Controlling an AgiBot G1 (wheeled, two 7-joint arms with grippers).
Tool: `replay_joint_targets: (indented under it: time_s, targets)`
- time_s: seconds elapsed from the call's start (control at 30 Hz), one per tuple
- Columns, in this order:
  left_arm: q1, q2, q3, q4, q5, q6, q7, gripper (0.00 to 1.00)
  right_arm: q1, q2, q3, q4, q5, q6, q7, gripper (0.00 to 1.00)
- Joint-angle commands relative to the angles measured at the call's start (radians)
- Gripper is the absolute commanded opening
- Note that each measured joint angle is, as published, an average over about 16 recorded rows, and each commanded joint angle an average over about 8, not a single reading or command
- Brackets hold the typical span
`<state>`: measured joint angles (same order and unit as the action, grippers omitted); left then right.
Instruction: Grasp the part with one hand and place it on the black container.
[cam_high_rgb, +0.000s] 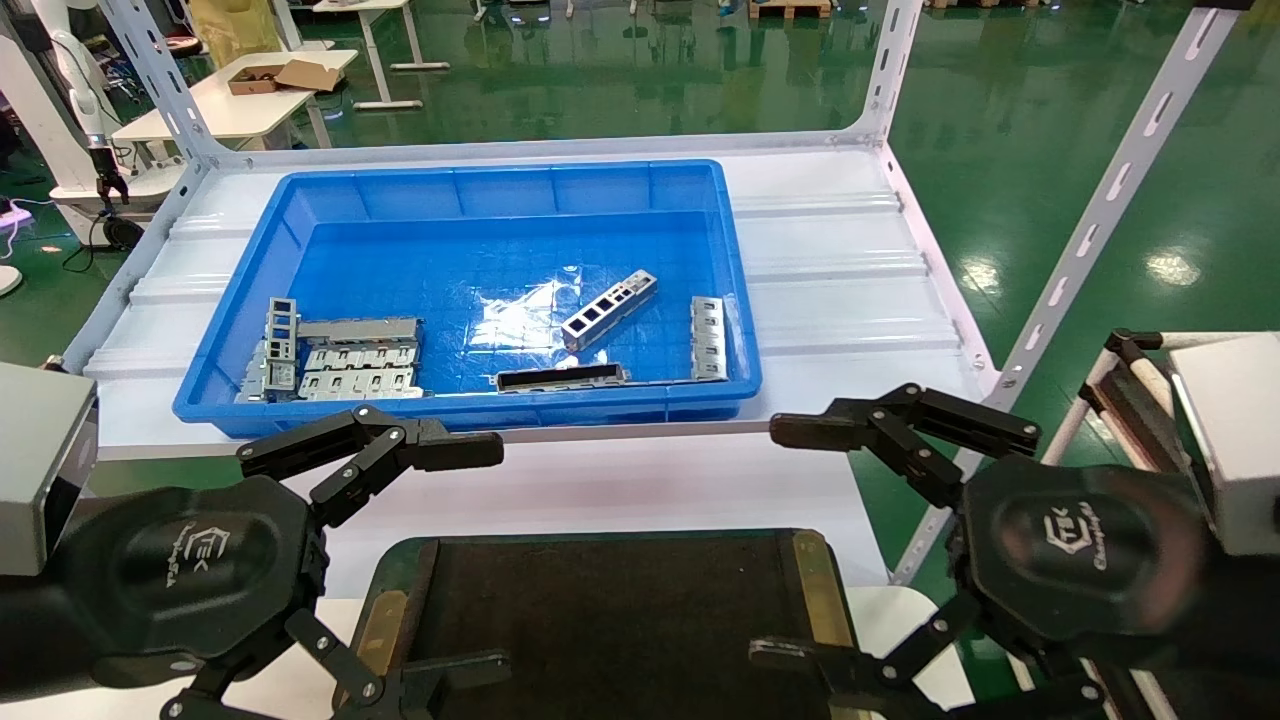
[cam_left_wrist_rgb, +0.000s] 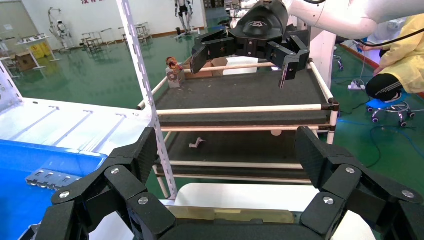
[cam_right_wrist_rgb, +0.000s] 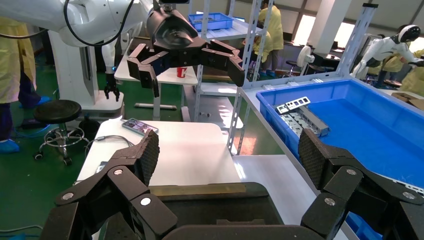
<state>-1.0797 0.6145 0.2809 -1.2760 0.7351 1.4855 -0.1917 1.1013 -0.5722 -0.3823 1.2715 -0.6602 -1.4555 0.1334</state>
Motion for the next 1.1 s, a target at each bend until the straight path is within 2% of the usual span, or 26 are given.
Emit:
replay_joint_targets:
  time_s: [0.03, 0.33, 0.53, 0.8, 1.1]
  targets:
    - [0.001, -0.001, -0.001, 0.0, -0.002, 0.001, -0.001, 1.0, 0.0, 0.0, 0.0, 0.0, 0.0, 0.0, 0.0, 1.0]
    - [-0.042, 0.049, 0.028, 0.043, 0.058, -0.07, -0.03, 1.0, 0.0, 0.0, 0.0, 0.0, 0.0, 0.0, 0.0, 1.0]
    - [-0.1, 0.123, 0.076, 0.093, 0.158, -0.15, -0.041, 1.0, 0.0, 0.0, 0.0, 0.0, 0.0, 0.0, 0.0, 1.0]
    - [-0.218, 0.272, 0.148, 0.251, 0.322, -0.304, -0.048, 1.0, 0.0, 0.0, 0.0, 0.0, 0.0, 0.0, 0.0, 1.0]
    - [-0.351, 0.479, 0.213, 0.54, 0.467, -0.492, -0.008, 1.0, 0.0, 0.0, 0.0, 0.0, 0.0, 0.0, 0.0, 1.0]
